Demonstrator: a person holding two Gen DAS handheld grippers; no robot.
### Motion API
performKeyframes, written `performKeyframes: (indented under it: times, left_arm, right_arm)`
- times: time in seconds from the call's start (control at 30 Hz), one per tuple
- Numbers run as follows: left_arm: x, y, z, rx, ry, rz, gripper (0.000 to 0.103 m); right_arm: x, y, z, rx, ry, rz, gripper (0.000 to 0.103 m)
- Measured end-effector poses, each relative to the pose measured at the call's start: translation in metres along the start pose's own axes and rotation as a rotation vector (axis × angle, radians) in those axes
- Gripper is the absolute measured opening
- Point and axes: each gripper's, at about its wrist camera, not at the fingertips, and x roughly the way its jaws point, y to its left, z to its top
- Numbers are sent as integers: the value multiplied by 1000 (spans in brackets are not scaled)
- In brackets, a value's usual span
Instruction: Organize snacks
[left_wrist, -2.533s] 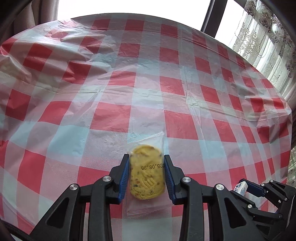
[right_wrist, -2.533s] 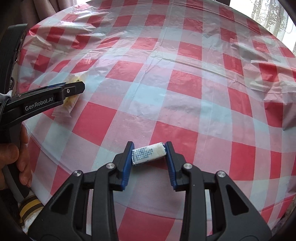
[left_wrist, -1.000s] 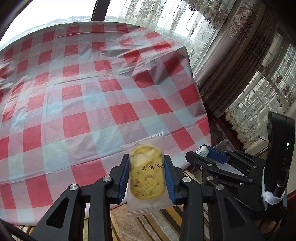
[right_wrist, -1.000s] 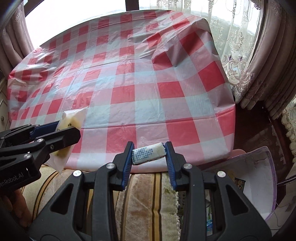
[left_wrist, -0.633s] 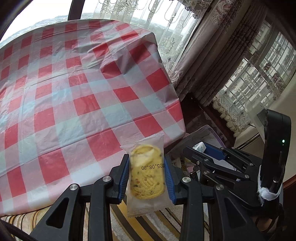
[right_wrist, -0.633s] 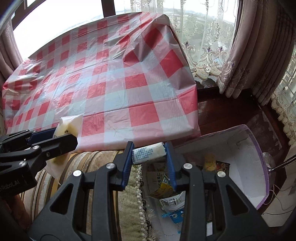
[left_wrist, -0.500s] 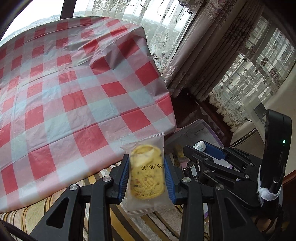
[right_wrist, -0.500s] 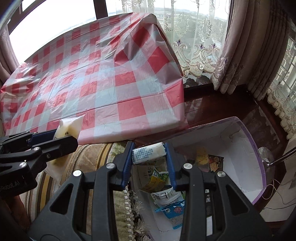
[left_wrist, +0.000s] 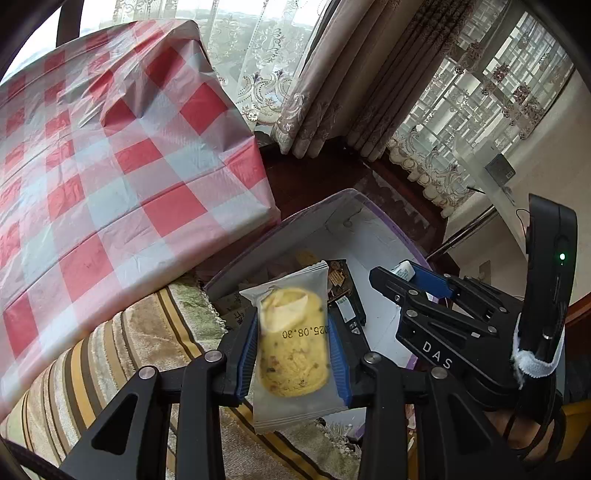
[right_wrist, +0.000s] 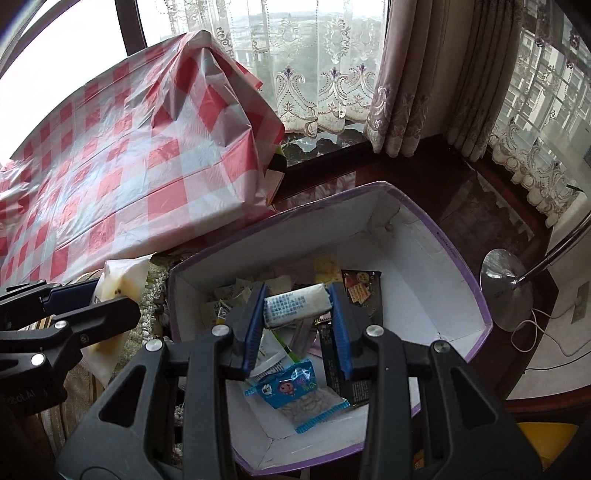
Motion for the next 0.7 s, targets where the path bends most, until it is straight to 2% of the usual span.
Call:
performKeyframes:
  times: [0.2, 0.27, 0.33, 0.4, 0.53, 0.57, 0.7]
  left_arm:
    - [13, -15, 0, 4, 47, -20, 38]
    - [16, -17, -1, 0, 60, -24, 45]
    - [16, -18, -3, -2, 64, -21, 56]
    - [14, -18, -6, -14, 74, -23, 59]
    - [11, -12, -23, -82, 122, -27, 70]
    - [9, -11, -29, -91, 124, -24, 70]
    - [0, -15, -42, -72, 65, 4, 71]
  right_arm:
    - [0, -20, -4, 37, 12, -39, 38]
    - [1, -24, -5, 45, 21, -55, 41]
    - [1, -26, -7, 55, 28, -69, 56]
    - [-2, -27, -9, 62, 31, -77, 62]
    - [-11, -25, -17, 69, 35, -83, 63]
    - [-13, -26, -19, 74, 35, -87, 63]
    - [-16, -30, -25, 98, 46, -96, 63]
